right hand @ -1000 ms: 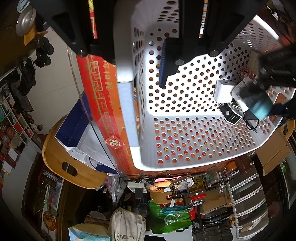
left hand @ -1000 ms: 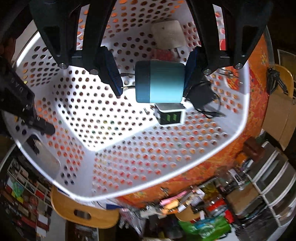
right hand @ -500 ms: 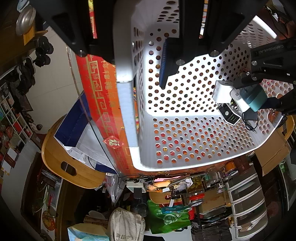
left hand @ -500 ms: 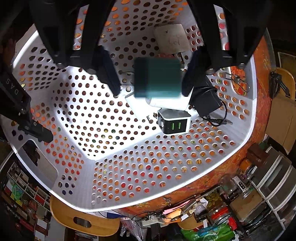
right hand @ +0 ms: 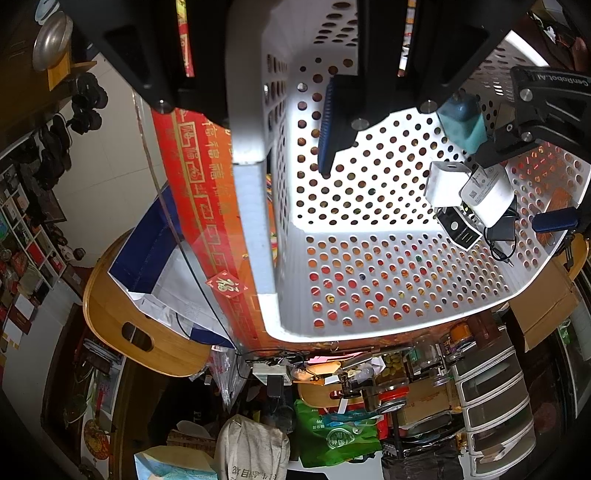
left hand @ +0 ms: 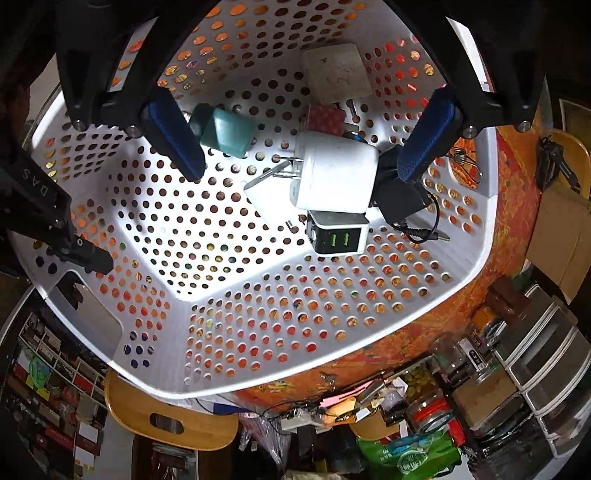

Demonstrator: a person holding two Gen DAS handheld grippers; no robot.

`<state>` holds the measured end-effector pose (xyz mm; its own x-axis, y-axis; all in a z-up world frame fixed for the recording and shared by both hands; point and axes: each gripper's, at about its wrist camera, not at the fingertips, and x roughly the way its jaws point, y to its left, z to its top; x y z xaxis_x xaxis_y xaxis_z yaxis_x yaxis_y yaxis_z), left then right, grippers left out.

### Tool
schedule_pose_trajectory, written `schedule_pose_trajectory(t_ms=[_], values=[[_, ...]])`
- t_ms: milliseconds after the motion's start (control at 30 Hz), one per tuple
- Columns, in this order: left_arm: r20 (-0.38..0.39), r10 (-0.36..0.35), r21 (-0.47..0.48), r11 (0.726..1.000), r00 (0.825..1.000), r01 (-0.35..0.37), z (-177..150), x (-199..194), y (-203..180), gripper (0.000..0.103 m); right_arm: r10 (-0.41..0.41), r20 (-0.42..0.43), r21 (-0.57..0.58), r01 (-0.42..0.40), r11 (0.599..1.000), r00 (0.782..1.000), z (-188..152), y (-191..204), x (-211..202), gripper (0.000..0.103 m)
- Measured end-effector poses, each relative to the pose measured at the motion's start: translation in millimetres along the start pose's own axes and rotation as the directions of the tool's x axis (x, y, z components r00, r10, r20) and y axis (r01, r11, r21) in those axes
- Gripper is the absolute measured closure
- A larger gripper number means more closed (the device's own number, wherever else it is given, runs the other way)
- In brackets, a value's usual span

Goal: Organize rigid objects

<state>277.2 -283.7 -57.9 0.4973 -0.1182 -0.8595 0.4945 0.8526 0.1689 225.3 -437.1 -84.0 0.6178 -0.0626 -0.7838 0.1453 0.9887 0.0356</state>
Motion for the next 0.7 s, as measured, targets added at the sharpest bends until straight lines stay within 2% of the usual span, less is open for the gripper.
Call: schedule_pose_trajectory(t_ms=[67,133,200,233,267,300,333,367,400,433,500,567,700], values=[[0.025,-0.016,-0.011,1.0,1.0,0.016,-1,-5,4,0.0,-0.005,0.003,-0.005,0.005,1.0,1.0,-2,-1,2,0.078],[0.082,-0.027,-0.023,0.999,0.996,0.029,-5,-18,10,0.0,-0.017,0.002,0.003,0.017,1.0,1.0,-3,-2,-2,0.078],[0.174,0.014,-0.04,0.999,0.985,-0.007,-11,-41,16,0.0,-0.024,0.023,0.03,0.024,0.999,0.999,-7,-6,-15,0.075],[0.234,0.041,-0.055,0.998,0.971,-0.029,-17,-56,22,0.0,-0.022,0.04,0.045,0.021,0.999,0.999,-9,-8,-24,0.073],[0.293,0.065,-0.078,0.996,0.954,-0.044,-24,-72,29,0.0,-0.021,0.067,0.061,0.017,0.998,0.998,-12,-10,-37,0.064],[0.355,0.084,-0.108,0.993,0.931,-0.049,-34,-90,37,0.0,-0.024,0.11,0.073,0.016,0.997,0.994,-18,-10,-54,0.048],[0.397,0.093,-0.131,0.99,0.913,-0.044,-43,-102,44,0.0,-0.029,0.159,0.077,0.017,0.997,0.987,-24,-7,-72,0.038],[0.441,0.096,-0.16,0.987,0.892,-0.028,-54,-117,54,0.0,-0.03,0.201,0.079,0.015,0.997,0.979,-31,-4,-86,0.019],[0.477,0.089,-0.183,0.983,0.874,0.0,-67,-131,64,0.0,-0.032,0.24,0.082,0.013,0.997,0.97,-38,-1,-100,0.006],[0.5,0.078,-0.198,0.98,0.863,0.026,-77,-141,72,0.0,-0.037,0.284,0.088,0.013,0.996,0.958,-47,4,-116,0.002],[0.545,0.075,-0.234,0.97,0.835,0.066,-105,-163,88,0.0,-0.049,0.366,0.091,0.016,0.996,0.929,-67,20,-146,0.0],[0.564,0.129,-0.272,0.962,0.815,0.036,-133,-183,99,0.0,-0.062,0.416,0.082,0.031,0.996,0.907,-84,38,-171,0.0],[0.597,0.188,-0.31,0.951,0.78,0.008,-198,-226,115,0.0,-0.142,0.518,0.077,0.119,0.99,0.844,-127,85,-233,0.0]])
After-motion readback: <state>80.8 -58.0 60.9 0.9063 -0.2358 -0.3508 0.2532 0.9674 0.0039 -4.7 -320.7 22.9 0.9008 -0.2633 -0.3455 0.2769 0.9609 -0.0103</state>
